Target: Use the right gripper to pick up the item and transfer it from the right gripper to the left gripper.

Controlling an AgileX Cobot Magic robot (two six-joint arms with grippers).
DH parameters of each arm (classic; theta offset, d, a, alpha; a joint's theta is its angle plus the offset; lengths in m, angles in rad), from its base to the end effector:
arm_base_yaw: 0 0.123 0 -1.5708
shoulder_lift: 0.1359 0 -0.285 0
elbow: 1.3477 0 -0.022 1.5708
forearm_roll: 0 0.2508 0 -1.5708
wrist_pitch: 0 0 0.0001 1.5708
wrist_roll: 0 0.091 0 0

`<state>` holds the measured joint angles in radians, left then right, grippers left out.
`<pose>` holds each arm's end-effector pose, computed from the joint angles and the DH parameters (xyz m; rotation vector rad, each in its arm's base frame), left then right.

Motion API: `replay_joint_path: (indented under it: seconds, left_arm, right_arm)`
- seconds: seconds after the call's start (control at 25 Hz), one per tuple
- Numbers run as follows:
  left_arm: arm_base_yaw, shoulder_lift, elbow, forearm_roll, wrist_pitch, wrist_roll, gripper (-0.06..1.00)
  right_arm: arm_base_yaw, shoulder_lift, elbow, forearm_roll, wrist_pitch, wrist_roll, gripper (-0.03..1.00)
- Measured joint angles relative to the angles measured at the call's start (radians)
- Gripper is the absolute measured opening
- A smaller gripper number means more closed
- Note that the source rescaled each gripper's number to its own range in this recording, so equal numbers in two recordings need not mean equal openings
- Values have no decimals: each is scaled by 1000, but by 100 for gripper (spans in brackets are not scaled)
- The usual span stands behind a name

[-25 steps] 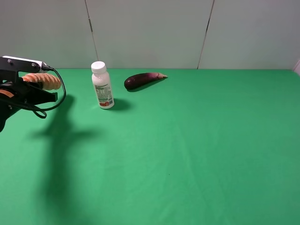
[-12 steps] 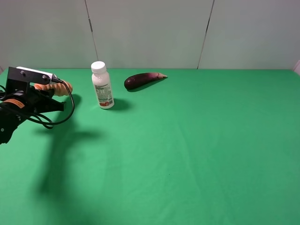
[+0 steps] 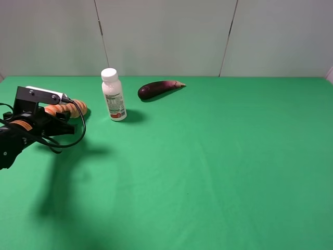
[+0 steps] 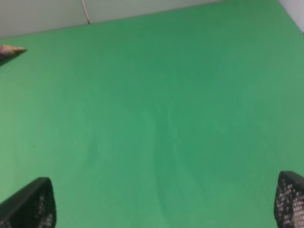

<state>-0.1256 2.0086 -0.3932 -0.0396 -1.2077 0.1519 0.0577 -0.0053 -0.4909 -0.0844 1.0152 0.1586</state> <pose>0.2719 -0.0309 0.0840 0.2234 1.8783 0.0433 -0.0025 -0.0067 0.2787 0.1023 1.9974 0.0385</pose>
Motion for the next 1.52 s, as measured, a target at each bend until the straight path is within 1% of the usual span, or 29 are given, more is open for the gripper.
replay_joint_path:
  seconds: [0.16, 0.2, 0.28, 0.44, 0.6, 0.64, 0.72, 0.84, 0.92, 1.2, 1.32, 1.4, 1.52]
  left_arm:
    - [0, 2, 0, 0, -5, -20, 67]
    - [0, 2, 0, 0, -6, -22, 72]
    - [0, 2, 0, 0, -6, -23, 78]
    - [0, 2, 0, 0, -6, -23, 80]
    - [0, -41, 5, -15, -3, -23, 81]
    - [0, -61, 5, -26, 5, -23, 81]
    - [0, -126, 6, -59, 75, -22, 81]
    - [0, -246, 7, -101, 224, -22, 81]
    - [0, -348, 9, -109, 335, -22, 81]
    - [0, -668, -51, -111, 876, -20, 81]
    - [0, -774, -89, -112, 1087, -20, 81]
    - [0, -848, -118, -112, 1220, -20, 81]
    - [0, -953, -153, -107, 1366, -20, 81]
  right_arm:
    - [0, 0, 0, 0, 0, 0, 100]
    - [0, 0, 0, 0, 0, 0, 100]
    - [0, 0, 0, 0, 0, 0, 100]
    - [0, 0, 0, 0, 0, 0, 100]
    - [0, 0, 0, 0, 0, 0, 100]
    - [0, 0, 0, 0, 0, 0, 100]
    - [0, 0, 0, 0, 0, 0, 100]
    - [0, 0, 0, 0, 0, 0, 100]
    - [0, 0, 0, 0, 0, 0, 100]
    - [0, 0, 0, 1, 2, 0, 100]
    - [0, 0, 0, 1, 2, 0, 100]
    - [0, 0, 0, 1, 2, 0, 100]
    - [0, 0, 0, 1, 2, 0, 100]
